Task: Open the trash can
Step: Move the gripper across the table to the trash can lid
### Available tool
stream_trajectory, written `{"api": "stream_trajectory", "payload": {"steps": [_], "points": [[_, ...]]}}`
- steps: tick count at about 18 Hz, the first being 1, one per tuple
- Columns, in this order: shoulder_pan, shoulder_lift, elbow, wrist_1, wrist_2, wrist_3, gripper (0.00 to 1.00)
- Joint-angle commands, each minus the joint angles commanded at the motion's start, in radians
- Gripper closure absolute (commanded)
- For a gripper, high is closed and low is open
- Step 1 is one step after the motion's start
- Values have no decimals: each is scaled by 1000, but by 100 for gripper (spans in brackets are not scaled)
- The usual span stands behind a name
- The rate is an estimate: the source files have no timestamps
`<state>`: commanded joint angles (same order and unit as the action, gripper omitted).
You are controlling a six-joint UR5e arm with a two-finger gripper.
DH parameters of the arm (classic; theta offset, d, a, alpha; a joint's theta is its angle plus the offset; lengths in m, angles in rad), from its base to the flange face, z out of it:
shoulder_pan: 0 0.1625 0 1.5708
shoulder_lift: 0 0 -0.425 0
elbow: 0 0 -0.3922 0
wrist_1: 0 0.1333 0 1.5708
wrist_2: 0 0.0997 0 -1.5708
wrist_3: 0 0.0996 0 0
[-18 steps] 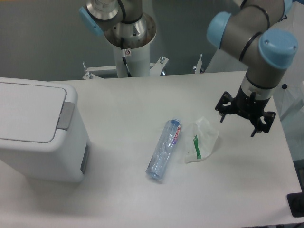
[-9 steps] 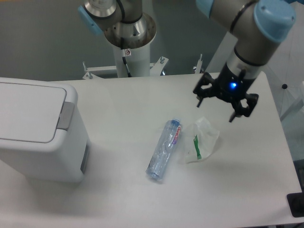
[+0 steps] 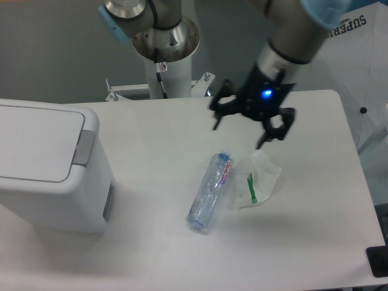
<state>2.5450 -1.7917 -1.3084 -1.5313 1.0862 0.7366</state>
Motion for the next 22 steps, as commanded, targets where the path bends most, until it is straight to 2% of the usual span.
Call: {"api": "stream_trajectory", "payload": {"steps": [3,5,8,11,15,18,22], "points": [[-19,29,-55,95,-31,-81,0],[-22,60,-86,132,-54,-135,0],[-38,80,-104,190,-57,-218,0],[-100,78,-103,262,-55,-247,0],[-143,75,-100,276,-57,-250,0],[-164,75,-101,278,-55,-301,0],[-198,80,-123,280,-52,-309,0]]}}
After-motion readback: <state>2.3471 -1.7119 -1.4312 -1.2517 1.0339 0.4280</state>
